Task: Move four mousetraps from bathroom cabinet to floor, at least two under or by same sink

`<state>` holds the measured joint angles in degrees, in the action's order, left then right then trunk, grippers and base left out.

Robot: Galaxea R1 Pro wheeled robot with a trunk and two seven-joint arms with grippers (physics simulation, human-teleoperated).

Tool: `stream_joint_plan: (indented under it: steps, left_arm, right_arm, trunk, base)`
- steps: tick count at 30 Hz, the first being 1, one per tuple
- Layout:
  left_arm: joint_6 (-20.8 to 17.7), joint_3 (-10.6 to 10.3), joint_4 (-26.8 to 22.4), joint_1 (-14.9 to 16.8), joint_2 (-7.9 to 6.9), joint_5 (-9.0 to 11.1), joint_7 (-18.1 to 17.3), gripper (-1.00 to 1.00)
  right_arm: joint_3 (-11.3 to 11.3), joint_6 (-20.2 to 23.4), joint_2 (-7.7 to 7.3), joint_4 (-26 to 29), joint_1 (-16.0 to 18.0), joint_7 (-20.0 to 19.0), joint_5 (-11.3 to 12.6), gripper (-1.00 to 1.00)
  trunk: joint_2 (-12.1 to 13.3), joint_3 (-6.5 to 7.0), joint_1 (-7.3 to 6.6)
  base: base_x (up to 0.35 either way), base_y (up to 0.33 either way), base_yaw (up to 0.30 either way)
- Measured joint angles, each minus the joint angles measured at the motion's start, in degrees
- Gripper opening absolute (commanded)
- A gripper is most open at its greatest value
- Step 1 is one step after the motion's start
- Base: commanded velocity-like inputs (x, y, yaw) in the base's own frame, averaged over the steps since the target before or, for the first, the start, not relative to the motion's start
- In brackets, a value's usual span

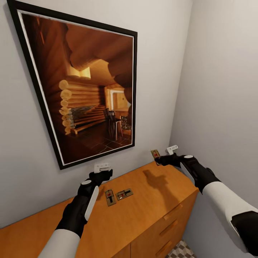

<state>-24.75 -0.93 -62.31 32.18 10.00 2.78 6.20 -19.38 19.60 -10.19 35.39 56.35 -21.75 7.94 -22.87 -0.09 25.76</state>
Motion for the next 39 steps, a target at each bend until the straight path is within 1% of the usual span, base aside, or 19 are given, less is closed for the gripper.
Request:
stream_joint_plan:
  steps: [4, 7, 8, 9, 13, 14, 16, 17, 20, 22, 26, 30, 32, 33, 34, 35, 36, 37, 39]
  left_arm:
    - [0.0, 0.0, 0.3, 0.0, 0.0, 0.0, 0.0, 1.0]
    - [0.1, 0.0, 0.4, 0.0, 0.0, 0.0, 0.0, 1.0]
    - [0.1, 0.0, 0.4, 0.0, 0.0, -0.1, 0.0, 1.0]
    - [0.1, 0.0, 0.4, 0.0, 0.0, -0.1, 0.0, 1.0]
    - [0.1, 0.0, 0.4, 0.0, 0.0, -0.1, 0.0, 1.0]
    - [0.1, 0.0, 0.4, 0.0, 0.0, -0.1, 0.0, 1.0]
    - [0.1, 0.0, 0.4, 0.0, 0.0, -0.1, 0.0, 1.0]
    - [0.1, 0.0, 0.4, 0.0, 0.0, -0.1, 0.0, 1.0]
    - [0.1, 0.0, 0.4, 0.0, 0.0, -0.1, 0.0, 1.0]
    - [0.1, 0.0, 0.4, 0.0, 0.0, -0.1, 0.0, 1.0]
    - [0.0, 0.0, 0.4, 0.0, 0.0, -0.1, 0.0, 1.0]
    - [0.0, -0.1, 0.4, 0.0, 0.0, -0.1, 0.0, 1.0]
    - [0.0, -0.1, 0.5, 0.0, 0.0, -0.1, 0.0, 1.0]
    - [0.0, -0.1, 0.5, 0.0, 0.0, -0.1, 0.0, 1.0]
    - [0.0, -0.1, 0.5, 0.0, 0.0, -0.1, 0.0, 1.0]
    - [0.0, -0.1, 0.5, 0.0, 0.0, -0.1, 0.0, 1.0]
    - [0.0, -0.1, 0.5, 0.0, 0.0, -0.1, 0.0, 1.0]
    - [0.1, -0.1, 0.5, 0.0, 0.0, 0.0, 0.0, 1.0]
    - [0.2, 0.0, 0.4, 0.0, 0.0, 0.0, 0.0, 1.0]
  right_arm:
    - [-0.1, 0.1, -1.6, 4.1, -1.5, -0.3, 0.1, -1.0]
    - [-0.2, 3.4, -3.56, 9.7, -3.7, -0.5, 0.1, -1.0]
    - [-0.3, 5.9, -4.63, 12.7, -4.8, -0.6, 0.2, -1.0]
    - [-0.4, 7.4, -5.21, 14.5, -5.4, -0.6, 0.2, -1.0]
    - [-0.9, 19.6, -9.0, 27.3, -10.4, -0.8, 0.3, -1.0]
    - [-0.9, 21.0, -9.32, 28.4, -10.8, -0.8, 0.4, -1.0]
    - [-1.2, 25.9, -10.06, 30.9, -11.8, -0.8, 0.4, -1.0]
    - [-1.4, 27.2, -10.17, 31.3, -12.0, -0.9, 0.4, -1.0]
    - [-3.2, 33.3, -10.51, 32.9, -12.3, -0.9, 0.6, -1.0]
    - [-4.4, 36.0, -10.77, 34.2, -12.6, -0.8, 0.8, -1.0]
    - [-6.5, 37.6, -11.23, 35.9, -13.5, -0.8, 0.9, -1.0]
    - [-7.2, 37.9, -13.1, 37.4, -14.3, -0.8, 1.2, -1.0]
    - [-7.4, 37.9, -14.21, 39.4, -15.2, -0.8, 1.4, -1.0]
    - [-7.4, 37.9, -15.02, 41.2, -15.9, -0.8, 2.0, -1.0]
    - [-7.5, 37.9, -15.42, 42.3, -16.2, -0.9, 2.6, -1.0]
    - [-7.5, 38.0, -16.06, 44.3, -16.7, -1.2, 4.3, -1.0]
    - [-7.5, 38.0, -16.31, 45.1, -16.9, -1.5, 5.2, -1.0]
    - [-7.5, 38.0, -16.68, 46.2, -17.2, -1.9, 7.2, -1.0]
    - [-7.5, 38.1, -17.07, 47.4, -17.6, -2.3, 9.4, -1.0]
  trunk:
    - [0.0, 0.0, 0.0]
    - [0.0, 0.0, 0.0]
    - [0.0, 0.0, 0.0]
    - [0.0, 0.0, 0.0]
    - [0.0, 0.0, 0.0]
    - [0.0, 0.0, 0.0]
    - [0.0, 0.0, 0.0]
    - [0.0, 0.0, 0.0]
    - [0.0, 0.0, 0.0]
    - [0.0, 0.0, 0.0]
    - [0.0, 0.0, 0.0]
    - [0.0, 0.0, 0.0]
    - [0.0, 0.0, 0.0]
    - [0.0, 0.0, 0.0]
    - [0.0, 0.0, 0.0]
    - [0.0, 0.0, 0.0]
    - [0.0, 0.0, 0.0]
    - [0.0, 0.0, 0.0]
    - [0.0, 0.0, 0.0]
  base:
    - [0.0, 0.0, 0.0]
    - [0.0, 0.0, 0.0]
    - [0.0, 0.0, 0.0]
    - [0.0, 0.0, 0.0]
    - [0.0, 0.0, 0.0]
    - [0.0, 0.0, 0.0]
    - [0.0, 0.0, 0.0]
    - [0.0, 0.0, 0.0]
    - [0.0, 0.0, 0.0]
    - [0.0, 0.0, 0.0]
    - [0.0, 0.0, 0.0]
    - [0.0, 0.0, 0.0]
    - [0.0, 0.0, 0.0]
    - [0.0, 0.0, 0.0]
    - [0.0, 0.0, 0.0]
    - [0.0, 0.0, 0.0]
    - [0.0, 0.0, 0.0]
    - [0.0, 0.0, 0.0]
    - [0.0, 0.0, 0.0]
